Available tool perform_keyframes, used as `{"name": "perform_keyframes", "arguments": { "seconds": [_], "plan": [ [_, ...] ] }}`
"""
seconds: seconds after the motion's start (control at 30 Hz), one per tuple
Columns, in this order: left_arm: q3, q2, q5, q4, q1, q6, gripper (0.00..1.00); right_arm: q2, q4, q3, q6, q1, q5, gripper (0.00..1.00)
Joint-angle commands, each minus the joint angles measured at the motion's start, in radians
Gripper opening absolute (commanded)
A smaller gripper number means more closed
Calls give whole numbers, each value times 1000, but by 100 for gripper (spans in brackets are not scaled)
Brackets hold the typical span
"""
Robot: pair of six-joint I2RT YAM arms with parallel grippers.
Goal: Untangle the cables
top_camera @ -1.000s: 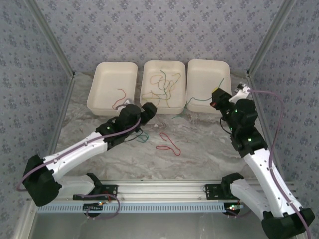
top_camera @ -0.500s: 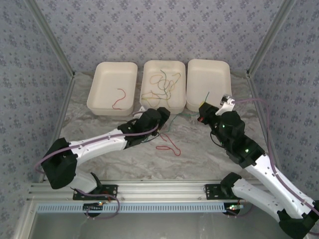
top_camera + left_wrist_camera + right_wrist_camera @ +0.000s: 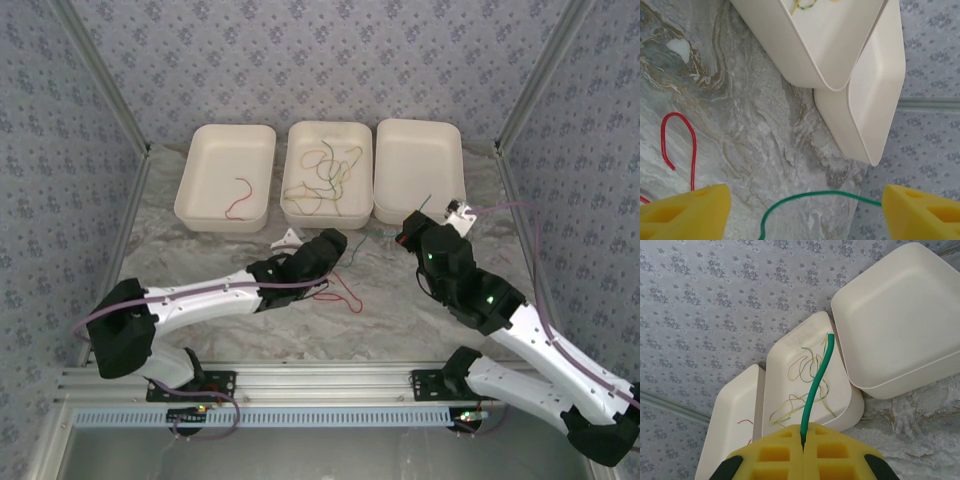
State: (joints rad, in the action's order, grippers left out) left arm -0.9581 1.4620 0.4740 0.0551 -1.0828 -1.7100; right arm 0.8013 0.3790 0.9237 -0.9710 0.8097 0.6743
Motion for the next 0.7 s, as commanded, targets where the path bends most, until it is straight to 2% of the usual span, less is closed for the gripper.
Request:
{"name": "perform_keyframes", "arguments": {
  "seconds": [0.0, 0.07, 0.1, 0.33, 0.47, 0.67],
  "plan": [
    [13, 18, 92, 13, -6, -65, 61, 4, 79, 64, -96, 28, 117, 0],
    [28, 20, 98, -4, -5, -74, 43, 14, 92, 75, -104, 38, 122, 0],
    [27, 22, 98, -3, -5, -73, 39, 15, 94, 78, -108, 41, 122, 0],
    [27, 16, 99, -6, -8, -60, 34, 14, 112, 81, -123, 49, 140, 0],
    [37, 8, 98, -5, -8, -68, 2, 13, 110, 86, -132, 55, 134, 0],
    [57, -12, 134, -6, -8, -71, 0, -4, 124, 87, -143, 55, 131, 0]
  ]
}}
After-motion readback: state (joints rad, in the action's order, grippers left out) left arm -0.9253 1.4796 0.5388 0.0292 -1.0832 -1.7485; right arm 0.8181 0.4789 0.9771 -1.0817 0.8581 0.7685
